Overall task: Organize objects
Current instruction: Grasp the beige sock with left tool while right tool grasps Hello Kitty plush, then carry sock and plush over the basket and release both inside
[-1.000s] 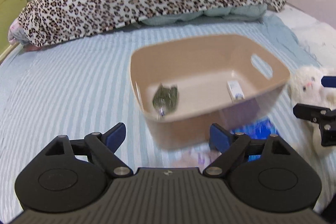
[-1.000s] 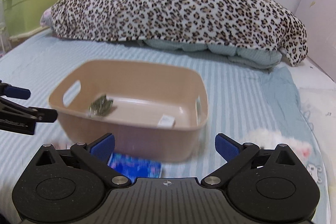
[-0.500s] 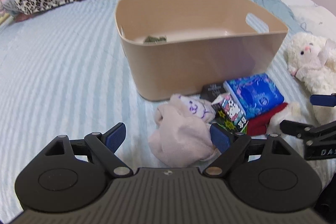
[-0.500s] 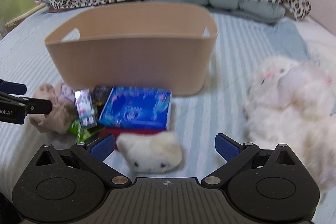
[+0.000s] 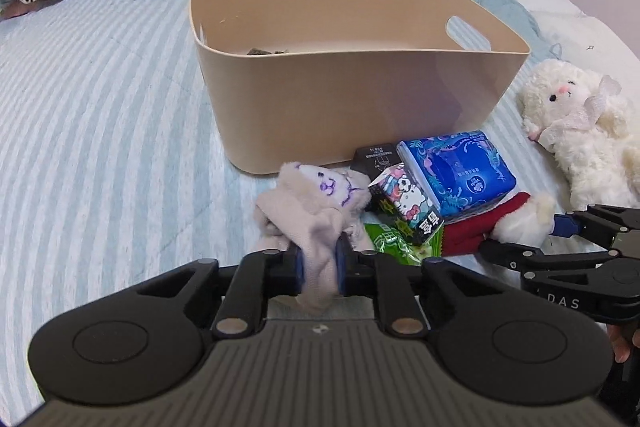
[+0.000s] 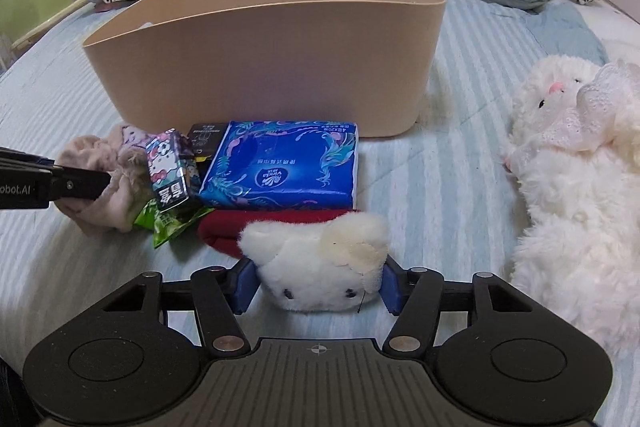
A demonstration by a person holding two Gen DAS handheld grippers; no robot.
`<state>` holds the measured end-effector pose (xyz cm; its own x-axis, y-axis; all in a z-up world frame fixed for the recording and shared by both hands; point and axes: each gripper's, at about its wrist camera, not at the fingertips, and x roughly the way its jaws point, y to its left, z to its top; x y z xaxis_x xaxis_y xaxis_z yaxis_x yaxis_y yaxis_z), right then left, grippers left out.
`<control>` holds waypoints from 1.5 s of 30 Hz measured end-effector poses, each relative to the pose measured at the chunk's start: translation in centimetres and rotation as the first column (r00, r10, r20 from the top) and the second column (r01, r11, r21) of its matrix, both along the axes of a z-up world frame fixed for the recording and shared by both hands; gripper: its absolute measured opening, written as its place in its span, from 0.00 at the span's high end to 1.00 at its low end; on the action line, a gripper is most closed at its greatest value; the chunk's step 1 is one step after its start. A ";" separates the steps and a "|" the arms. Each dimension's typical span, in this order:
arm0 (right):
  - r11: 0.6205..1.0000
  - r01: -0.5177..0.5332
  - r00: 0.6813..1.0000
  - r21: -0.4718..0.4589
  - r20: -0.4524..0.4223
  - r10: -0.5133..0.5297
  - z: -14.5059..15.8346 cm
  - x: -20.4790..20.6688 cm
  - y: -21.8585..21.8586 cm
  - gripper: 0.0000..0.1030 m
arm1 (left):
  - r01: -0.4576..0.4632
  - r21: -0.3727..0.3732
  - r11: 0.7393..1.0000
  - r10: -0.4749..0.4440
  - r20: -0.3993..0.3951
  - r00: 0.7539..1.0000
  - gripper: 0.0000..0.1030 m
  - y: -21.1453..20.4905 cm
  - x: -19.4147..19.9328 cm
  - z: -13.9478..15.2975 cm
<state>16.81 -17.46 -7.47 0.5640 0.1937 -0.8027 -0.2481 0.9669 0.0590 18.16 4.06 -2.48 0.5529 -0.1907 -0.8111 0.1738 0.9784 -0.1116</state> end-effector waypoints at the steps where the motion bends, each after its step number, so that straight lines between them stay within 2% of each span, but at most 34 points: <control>1: 1.000 0.000 1.000 0.002 0.000 0.000 0.2 -0.1 -0.1 0.46 | -0.001 -0.001 1.000 0.001 0.001 1.000 0.87 0.0 -0.2 0.1; 12: 1.000 0.015 0.999 0.016 0.047 -0.016 3.4 -2.2 -1.8 0.47 | -0.007 0.005 1.000 0.007 0.062 0.998 0.89 1.3 -2.9 2.9; 18: 0.999 0.022 0.993 0.024 0.114 -0.025 6.1 -2.8 -2.8 0.47 | -0.003 0.029 1.000 -0.001 0.139 0.990 0.89 1.8 -4.2 5.9; 24: 0.998 0.038 0.977 0.046 0.209 -0.047 9.2 -2.2 -3.7 0.47 | -0.009 0.041 0.999 -0.001 0.234 0.972 0.89 1.8 -4.1 9.1; 31: 0.997 0.039 0.944 0.063 0.324 -0.058 12.8 -0.3 -3.9 0.47 | -0.049 0.078 0.996 0.020 0.336 0.942 0.89 0.8 -1.9 11.9; 37: 0.996 0.049 0.925 0.072 0.374 -0.073 14.3 2.5 -4.0 0.47 | -0.058 0.100 0.993 0.017 0.367 0.930 0.89 -0.2 1.3 12.9; 45: 0.994 0.069 0.922 0.079 0.375 -0.094 14.4 7.5 -3.0 0.47 | -0.072 0.139 0.988 0.020 0.345 0.938 0.89 -2.4 6.5 11.6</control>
<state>24.28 -20.44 6.98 0.8388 0.1771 -0.5149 -0.1841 0.9822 0.0380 24.70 1.66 9.10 0.8066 -0.0514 -0.5888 0.1303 0.9872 0.0924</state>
